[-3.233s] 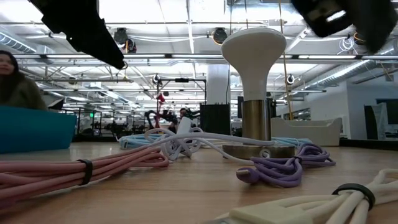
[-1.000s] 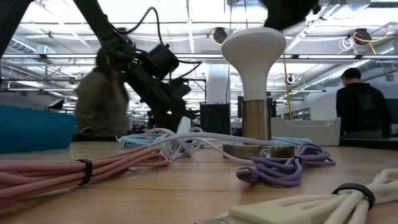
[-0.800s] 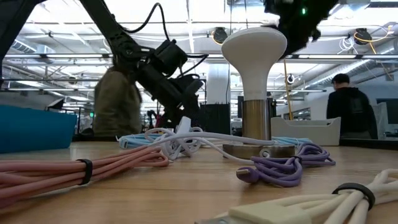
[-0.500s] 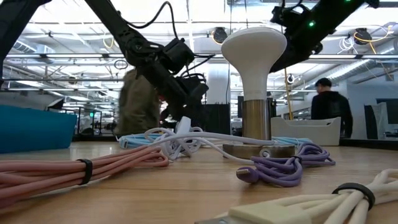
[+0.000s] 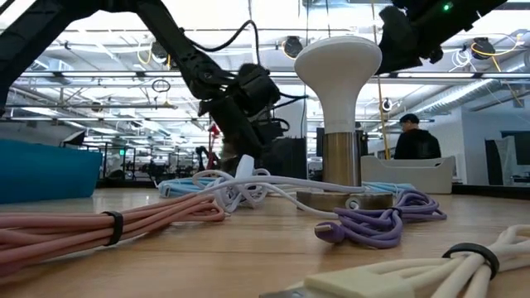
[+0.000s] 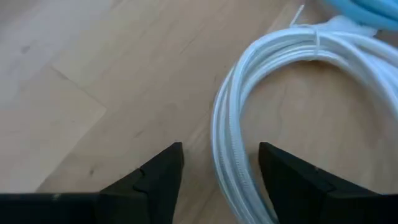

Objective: Pick & Place USB Port
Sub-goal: Put the white HDMI cable into the gray bin

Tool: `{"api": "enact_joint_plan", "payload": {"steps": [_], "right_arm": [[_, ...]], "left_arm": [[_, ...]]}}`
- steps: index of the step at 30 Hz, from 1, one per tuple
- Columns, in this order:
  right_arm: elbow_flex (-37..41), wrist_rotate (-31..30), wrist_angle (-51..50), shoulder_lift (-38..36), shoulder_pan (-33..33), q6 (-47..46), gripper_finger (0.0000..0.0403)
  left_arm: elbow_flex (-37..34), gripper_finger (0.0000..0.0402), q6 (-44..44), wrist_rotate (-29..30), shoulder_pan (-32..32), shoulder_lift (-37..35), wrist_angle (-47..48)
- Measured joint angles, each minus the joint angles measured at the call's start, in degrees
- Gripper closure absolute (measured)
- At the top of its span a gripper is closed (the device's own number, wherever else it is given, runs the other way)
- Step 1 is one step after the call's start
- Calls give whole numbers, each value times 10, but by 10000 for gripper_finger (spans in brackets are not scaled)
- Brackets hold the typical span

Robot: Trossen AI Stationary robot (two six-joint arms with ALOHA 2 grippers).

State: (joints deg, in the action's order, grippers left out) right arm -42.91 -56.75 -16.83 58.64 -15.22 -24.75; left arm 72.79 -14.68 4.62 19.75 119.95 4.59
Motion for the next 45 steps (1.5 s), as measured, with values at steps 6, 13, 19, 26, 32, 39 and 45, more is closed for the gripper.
{"api": "enact_joint_plan", "payload": {"steps": [6, 13, 19, 26, 32, 39, 45], "right_arm": [[1, 0, 4, -1, -12, 0, 248], [1, 2, 13, -1, -12, 0, 248], [1, 29, 17, -1, -23, -17, 248], [30, 59, 18, -1, -75, -74, 248], [67, 133, 21, 0, -131, -140, 248], [91, -15, 20, 0, -156, -170, 248], [91, -41, 33, -25, -92, -166, 248]], "left_arm": [[20, 368, 4, 28, -7, -1, 61], [17, 368, 17, 92, -39, -52, 101], [18, 368, 61, 197, -76, -143, 55], [18, 368, 139, 251, -72, -197, -52], [79, 368, 143, 106, 1, -172, -33], [137, 368, 195, 73, -2, -136, 25], [137, 368, 361, 270, -93, -134, 54]]}}
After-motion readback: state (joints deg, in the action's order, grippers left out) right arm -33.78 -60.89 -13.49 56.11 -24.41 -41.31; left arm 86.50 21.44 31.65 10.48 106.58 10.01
